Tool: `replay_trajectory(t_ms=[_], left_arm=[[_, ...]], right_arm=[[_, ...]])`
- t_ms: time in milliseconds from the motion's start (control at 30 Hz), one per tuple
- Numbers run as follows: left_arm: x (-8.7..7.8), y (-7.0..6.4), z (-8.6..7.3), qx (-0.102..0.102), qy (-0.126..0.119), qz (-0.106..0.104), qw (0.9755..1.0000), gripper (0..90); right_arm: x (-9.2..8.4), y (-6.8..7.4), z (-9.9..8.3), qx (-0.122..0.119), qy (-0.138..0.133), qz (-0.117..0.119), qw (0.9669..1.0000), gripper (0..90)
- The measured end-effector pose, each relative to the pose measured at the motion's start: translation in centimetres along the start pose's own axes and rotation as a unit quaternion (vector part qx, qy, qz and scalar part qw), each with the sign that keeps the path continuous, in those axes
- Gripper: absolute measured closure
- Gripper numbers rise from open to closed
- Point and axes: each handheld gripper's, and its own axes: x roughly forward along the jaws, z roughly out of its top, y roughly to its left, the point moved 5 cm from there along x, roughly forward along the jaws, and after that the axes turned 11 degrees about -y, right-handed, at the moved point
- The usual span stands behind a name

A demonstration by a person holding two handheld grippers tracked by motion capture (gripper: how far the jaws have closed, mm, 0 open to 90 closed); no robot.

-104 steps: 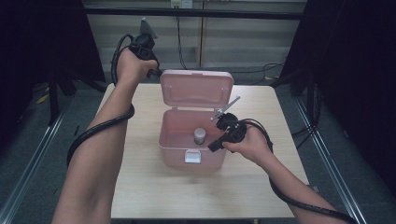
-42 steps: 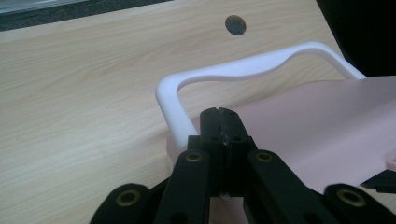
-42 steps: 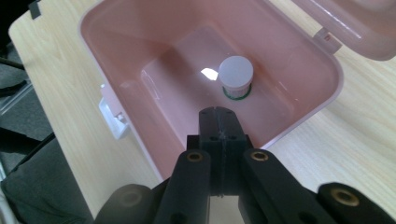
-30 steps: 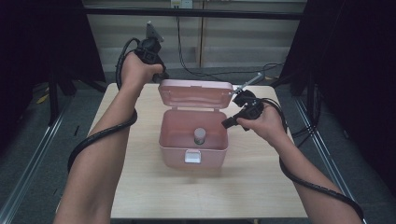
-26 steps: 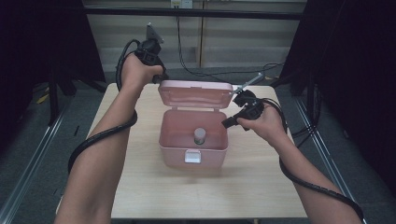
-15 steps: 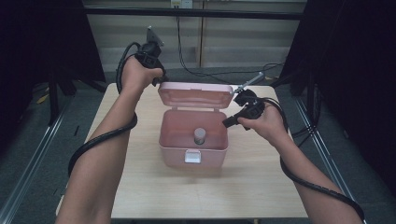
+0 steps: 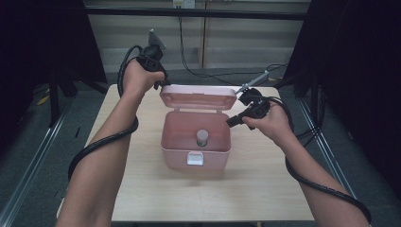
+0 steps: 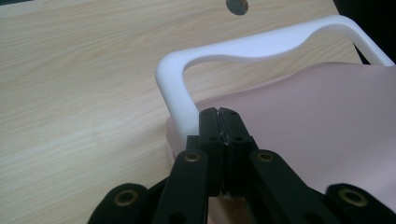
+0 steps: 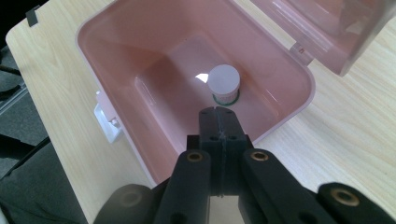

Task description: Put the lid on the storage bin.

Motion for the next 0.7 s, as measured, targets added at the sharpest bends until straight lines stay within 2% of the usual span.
replay_trajectory(t_ms=[467,700], left_arm=[[0.70,0.18,-0.64,-0.004,0.006,-0.002,1.0000,87.3],[0.63,0.42,-0.79,-0.008,0.003,0.005,1.0000,79.7]], right_arm=[[-0.60,-0.07,0.45,0.001,-0.012,0.001,0.9999,90.0],[-0.32,0.04,0.09,0.001,-0.005,0.003,1.0000,90.0]])
